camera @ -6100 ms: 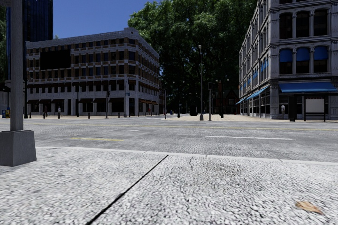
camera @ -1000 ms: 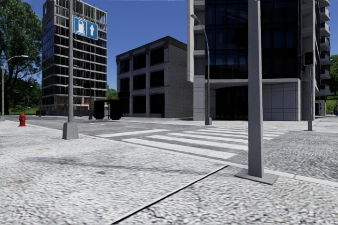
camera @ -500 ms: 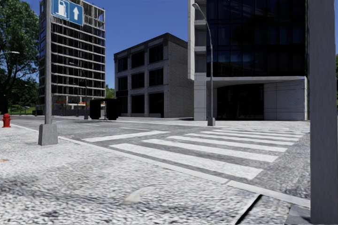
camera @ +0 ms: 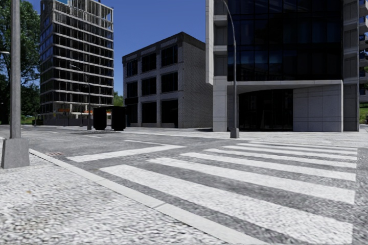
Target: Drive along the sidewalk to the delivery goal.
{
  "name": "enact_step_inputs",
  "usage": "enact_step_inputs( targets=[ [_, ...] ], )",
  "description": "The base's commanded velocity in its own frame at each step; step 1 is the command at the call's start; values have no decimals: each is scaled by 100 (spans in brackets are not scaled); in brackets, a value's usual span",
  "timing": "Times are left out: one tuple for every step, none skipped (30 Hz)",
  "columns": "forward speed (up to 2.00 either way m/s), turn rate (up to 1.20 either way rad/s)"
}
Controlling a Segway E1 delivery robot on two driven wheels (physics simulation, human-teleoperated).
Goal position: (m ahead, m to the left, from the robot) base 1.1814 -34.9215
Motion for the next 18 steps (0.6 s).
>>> enact_step_inputs(
  targets=[
    [200, -26],
    [200, -35],
    [200, -44],
    [200, -53],
    [188, -63],
    [188, -63],
    [170, -64],
    [158, -64],
    [155, -64],
    [155, -64],
    [154, -64],
    [154, -64],
    [153, -64],
    [153, -64],
    [153, -64],
    [153, -64],
    [153, -64],
    [153, -64]
  ],
)
